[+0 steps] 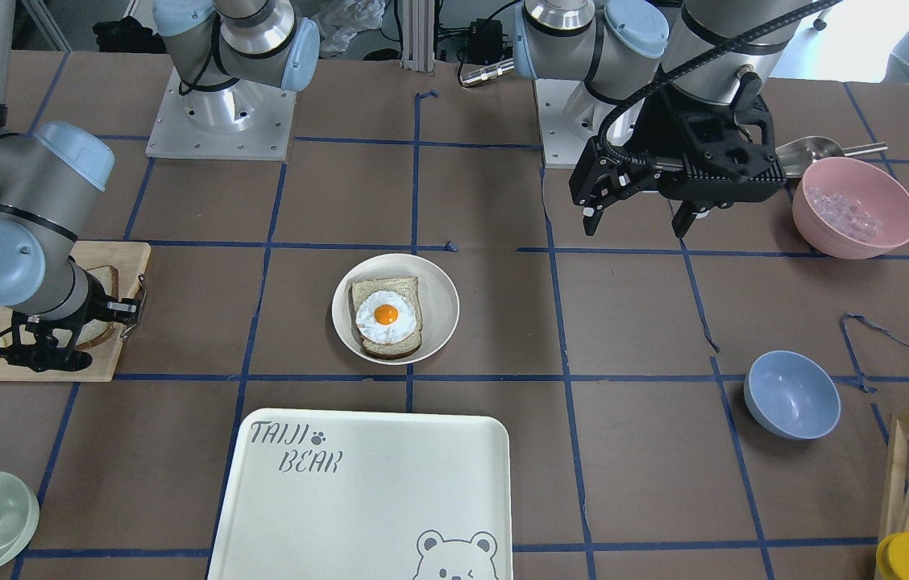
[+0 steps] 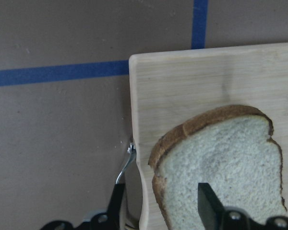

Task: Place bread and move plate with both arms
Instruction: 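Lower the right gripper and pinch the bread slice's crust edge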

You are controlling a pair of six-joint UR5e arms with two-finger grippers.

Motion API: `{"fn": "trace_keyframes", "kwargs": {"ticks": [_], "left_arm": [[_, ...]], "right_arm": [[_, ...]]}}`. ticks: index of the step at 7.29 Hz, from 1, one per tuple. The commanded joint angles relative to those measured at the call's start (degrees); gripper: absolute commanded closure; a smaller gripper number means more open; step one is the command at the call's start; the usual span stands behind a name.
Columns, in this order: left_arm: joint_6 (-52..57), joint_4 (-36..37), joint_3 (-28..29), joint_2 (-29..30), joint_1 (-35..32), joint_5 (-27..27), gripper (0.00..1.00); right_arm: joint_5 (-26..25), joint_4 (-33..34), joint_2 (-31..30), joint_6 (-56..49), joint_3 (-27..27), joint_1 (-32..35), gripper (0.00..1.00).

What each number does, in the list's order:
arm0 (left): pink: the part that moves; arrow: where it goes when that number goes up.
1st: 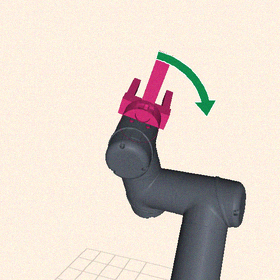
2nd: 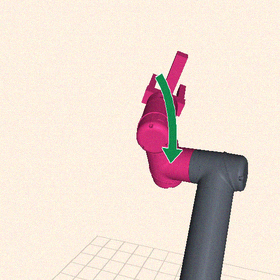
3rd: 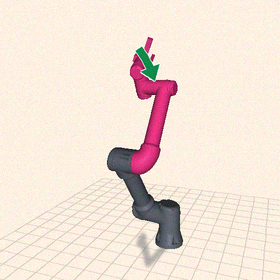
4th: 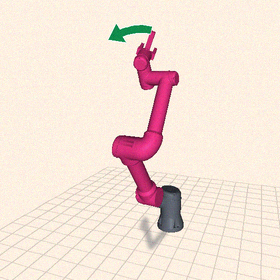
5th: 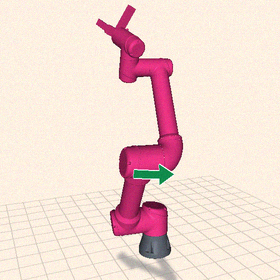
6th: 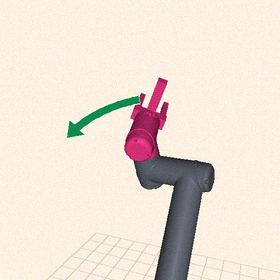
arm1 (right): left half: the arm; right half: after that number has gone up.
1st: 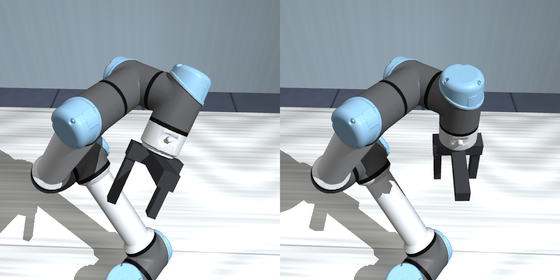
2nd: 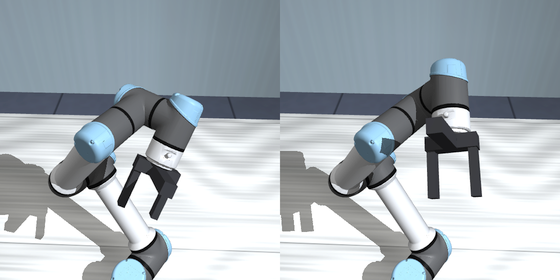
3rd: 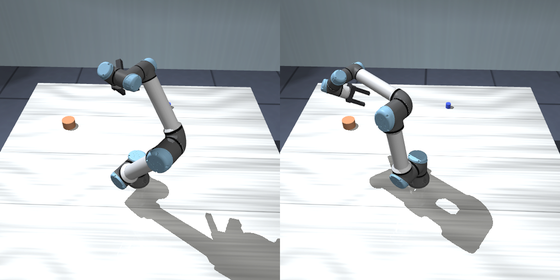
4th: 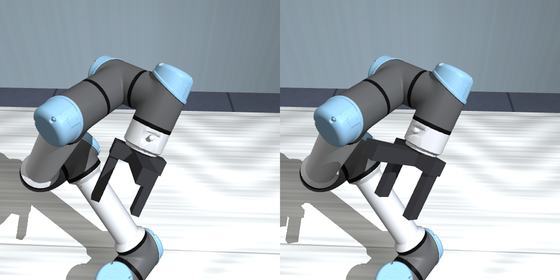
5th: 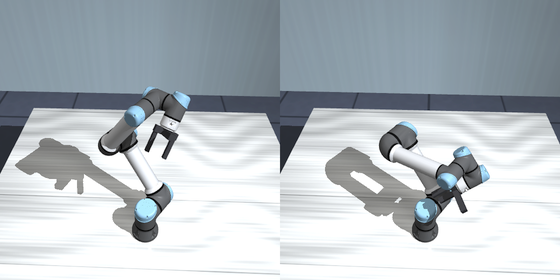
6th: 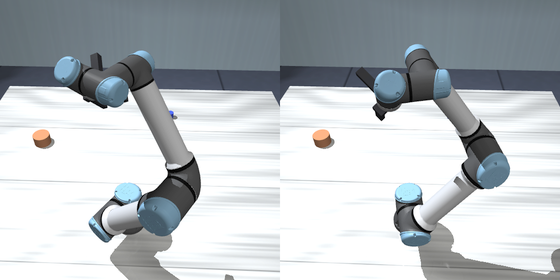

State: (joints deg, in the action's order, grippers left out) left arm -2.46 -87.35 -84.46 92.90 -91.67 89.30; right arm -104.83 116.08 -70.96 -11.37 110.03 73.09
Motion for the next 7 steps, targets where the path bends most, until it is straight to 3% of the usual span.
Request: {"fn": "trace_keyframes", "kwargs": {"ticks": [1,4,6,7], "left_arm": [[0.0,-0.01,0.09,0.0,0.0,0.0,0.0],[-0.09,0.08,0.0,0.09,0.0,-0.09,0.0],[0.0,0.34,0.09,0.09,0.09,-0.18,0.0],[0.0,0.26,0.0,0.0,0.0,0.0,0.0]], "right_arm": [[0.15,1.77,1.7,-1.89,0.0,-1.46,0.4],[0.15,1.78,1.97,-1.99,0.0,-1.46,0.41],[0.15,1.69,1.97,-1.81,-0.08,-1.55,0.67],[0.15,1.61,1.97,-1.9,-0.08,-1.55,0.89]]}}
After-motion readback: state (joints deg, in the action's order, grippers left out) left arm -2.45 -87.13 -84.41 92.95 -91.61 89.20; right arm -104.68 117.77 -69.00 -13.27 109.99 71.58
